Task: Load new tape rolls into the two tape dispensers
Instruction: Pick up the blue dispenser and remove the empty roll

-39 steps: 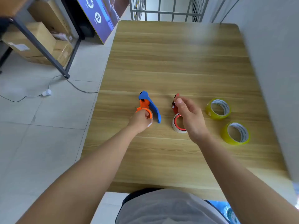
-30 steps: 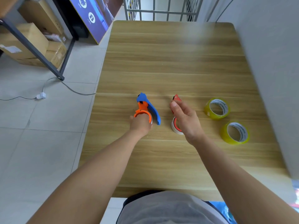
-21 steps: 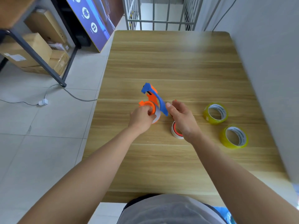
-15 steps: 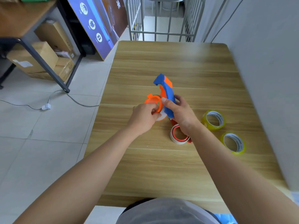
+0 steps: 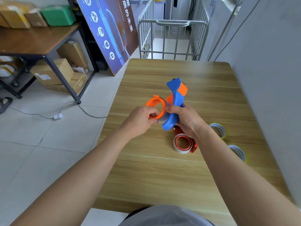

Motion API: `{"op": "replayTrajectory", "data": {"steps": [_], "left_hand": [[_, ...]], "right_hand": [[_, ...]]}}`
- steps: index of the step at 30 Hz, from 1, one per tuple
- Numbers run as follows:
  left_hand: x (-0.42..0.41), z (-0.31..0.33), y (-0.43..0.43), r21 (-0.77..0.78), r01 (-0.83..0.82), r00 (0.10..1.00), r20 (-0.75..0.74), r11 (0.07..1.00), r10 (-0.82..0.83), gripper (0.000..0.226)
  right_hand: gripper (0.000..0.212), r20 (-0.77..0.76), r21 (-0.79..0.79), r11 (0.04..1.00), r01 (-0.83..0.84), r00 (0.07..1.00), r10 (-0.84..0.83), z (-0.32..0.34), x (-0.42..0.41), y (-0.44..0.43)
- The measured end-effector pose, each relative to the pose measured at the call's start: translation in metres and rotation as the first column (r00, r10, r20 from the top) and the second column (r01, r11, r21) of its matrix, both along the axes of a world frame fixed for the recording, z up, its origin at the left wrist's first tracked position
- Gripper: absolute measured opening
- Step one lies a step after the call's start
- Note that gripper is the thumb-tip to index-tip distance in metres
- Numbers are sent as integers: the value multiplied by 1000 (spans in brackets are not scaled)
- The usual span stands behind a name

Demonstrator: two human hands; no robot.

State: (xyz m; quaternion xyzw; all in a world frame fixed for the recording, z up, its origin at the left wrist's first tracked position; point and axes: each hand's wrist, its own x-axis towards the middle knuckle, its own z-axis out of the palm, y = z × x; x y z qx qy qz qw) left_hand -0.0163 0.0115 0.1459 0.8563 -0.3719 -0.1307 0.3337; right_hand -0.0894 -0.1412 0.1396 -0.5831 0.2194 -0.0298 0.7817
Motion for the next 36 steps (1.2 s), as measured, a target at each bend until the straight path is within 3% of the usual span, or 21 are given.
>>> {"op": "replayTrajectory", "data": {"steps": [4, 13, 20, 27, 34, 36], "left_hand": [[-6, 9, 0, -20, -52, 998, -39, 998, 51, 18], [-12, 15, -3, -26, -224, 970, 87, 974, 226, 43], [-11, 4, -10, -43, -287, 952, 94, 957, 290, 15], [-4, 5, -16, -37, -319, 945, 67, 947, 321, 42], [1, 5, -17, -10, -359, 933, 16, 933, 359, 33], [2, 8, -17, 10, -347, 938, 25, 938, 346, 38]], "right_hand": [[18, 69, 22, 999, -31, 997, 30, -1, 0, 11], [35, 49, -118, 993, -28, 998, 34, -9, 1, 31], [28, 76, -240, 971, 1, 997, 17, -10, 2, 28], [19, 86, -316, 947, 51, 996, -25, -7, 7, 26], [45, -15, -400, 914, 63, 997, -75, -3, 12, 19], [43, -39, -423, 905, 48, 997, -71, -3, 12, 18]]}}
